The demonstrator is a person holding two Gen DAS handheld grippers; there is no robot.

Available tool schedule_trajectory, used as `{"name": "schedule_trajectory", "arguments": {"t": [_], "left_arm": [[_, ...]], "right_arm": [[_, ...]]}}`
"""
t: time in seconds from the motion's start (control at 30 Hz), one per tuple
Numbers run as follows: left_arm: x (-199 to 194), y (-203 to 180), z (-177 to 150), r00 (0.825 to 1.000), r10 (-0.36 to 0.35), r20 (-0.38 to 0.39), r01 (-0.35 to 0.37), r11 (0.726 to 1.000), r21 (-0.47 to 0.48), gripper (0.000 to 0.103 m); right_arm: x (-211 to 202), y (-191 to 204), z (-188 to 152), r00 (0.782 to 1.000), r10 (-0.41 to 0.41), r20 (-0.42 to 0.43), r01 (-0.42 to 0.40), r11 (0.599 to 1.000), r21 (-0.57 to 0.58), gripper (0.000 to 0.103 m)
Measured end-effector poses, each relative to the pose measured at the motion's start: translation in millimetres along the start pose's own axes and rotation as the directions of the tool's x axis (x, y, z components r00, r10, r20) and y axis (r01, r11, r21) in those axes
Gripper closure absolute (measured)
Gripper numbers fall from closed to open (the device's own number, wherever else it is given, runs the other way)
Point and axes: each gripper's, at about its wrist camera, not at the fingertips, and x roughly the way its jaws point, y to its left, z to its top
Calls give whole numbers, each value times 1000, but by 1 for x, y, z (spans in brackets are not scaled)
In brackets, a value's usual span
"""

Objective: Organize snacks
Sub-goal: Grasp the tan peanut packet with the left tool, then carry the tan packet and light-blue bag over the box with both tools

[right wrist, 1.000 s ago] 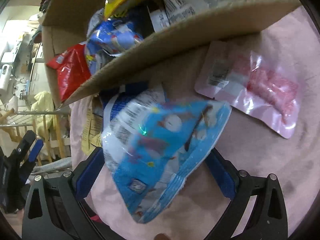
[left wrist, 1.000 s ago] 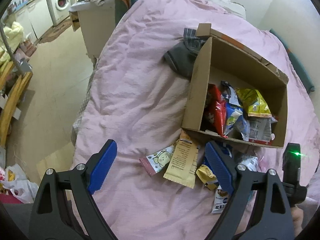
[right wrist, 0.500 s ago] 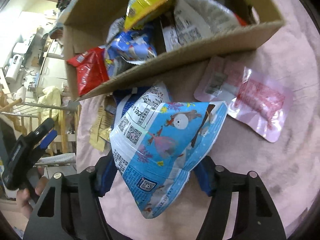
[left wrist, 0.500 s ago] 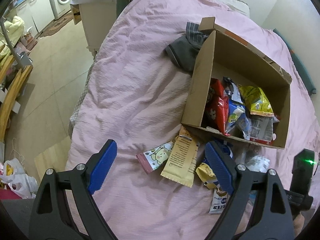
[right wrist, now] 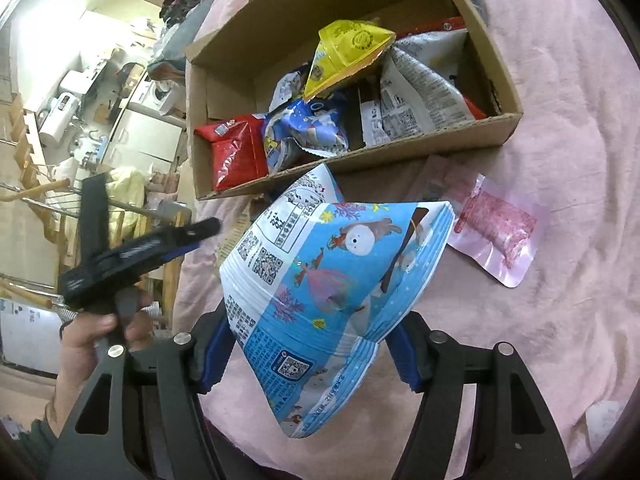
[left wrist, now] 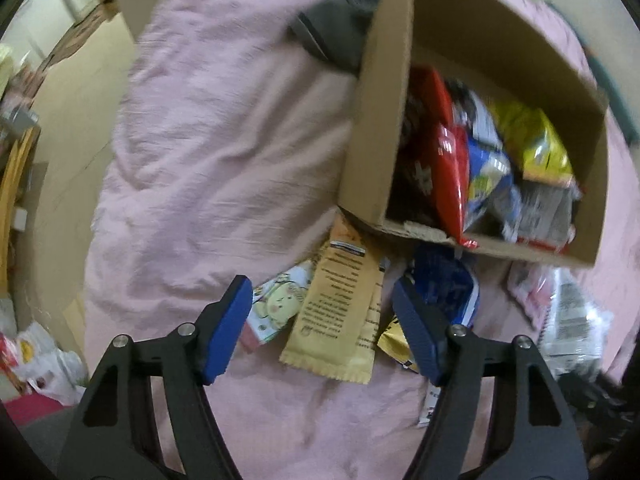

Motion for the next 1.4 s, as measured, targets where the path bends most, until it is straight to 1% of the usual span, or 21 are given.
{"name": "schedule_trajectory", "arguments": {"t": [0.1, 0.27, 0.3, 0.37, 0.43, 0.5, 0.63, 0.73, 0.8, 0.97, 1.0, 1.07, 1.13, 1.2, 1.27, 1.3, 1.4], "left_arm": [[15, -11, 0, 999, 1, -44, 1, 999, 34, 33], [29, -23, 2, 998, 36, -53, -32, 996, 79, 35], [31, -25, 3, 998, 44, -49, -39, 995, 89, 46], [35, -28, 2, 997, 60, -50, -55, 993, 107, 63], [34, -30, -1, 997, 69, -40, -64, 991, 121, 68], [32, -32, -4, 997, 66, -38, -61, 990, 128, 74], [25, -31, -14, 998, 51, -31, -47, 992, 118, 76], [14, -21, -26, 999, 34, -19, -32, 995, 97, 76], [6, -17, -35, 1000, 27, -4, -26, 996, 87, 76], [-16, -3, -56, 1000, -3, 13, 3, 1000, 19, 76], [-23, 0, -60, 1000, -7, 25, 7, 1000, 3, 76], [-35, 3, -70, 998, 8, 56, -6, 999, -33, 76], [-50, 2, -72, 996, -5, 86, 8, 999, -39, 76], [-67, 0, -66, 992, -10, 126, 15, 999, -41, 76], [-84, -3, -58, 984, -4, 180, 9, 1000, -28, 76], [-94, -6, -54, 976, -1, 216, 5, 1000, -18, 76], [-109, -12, -37, 961, -20, 276, 20, 1000, 3, 76]], "right_arm": [[-4, 2, 0, 1000, 11, 10, -11, 1000, -2, 34], [-11, -2, -4, 1000, 15, 26, -15, 1000, -7, 34], [-12, -3, -5, 1000, 14, 27, -14, 1000, -7, 34], [-13, -4, -4, 999, 11, 31, -10, 1000, -9, 34], [-14, -3, -3, 999, -10, 43, 10, 1000, -14, 34], [-15, -3, 0, 999, -6, 49, 6, 1000, -10, 34], [-15, -1, 2, 999, 0, 47, 0, 1000, -7, 34], [-13, 4, 1, 999, 7, 32, -7, 1000, -22, 34], [-13, 10, 0, 1000, -5, 29, 7, 999, -53, 34], [-16, 23, -1, 999, -10, 46, 15, 993, -116, 34], [-18, 25, -1, 998, -14, 55, 21, 992, -125, 34], [-21, 29, -1, 997, -20, 75, 30, 990, -140, 34], [-24, 33, 0, 995, -24, 96, 39, 987, -154, 34], [-27, 35, 1, 993, -32, 114, 50, 986, -162, 34], [-30, 38, 2, 989, -56, 139, 79, 982, -171, 34], [-32, 38, 4, 987, -60, 149, 86, 981, -174, 34], [-38, 39, 11, 985, -55, 166, 83, 982, -170, 34]]}}
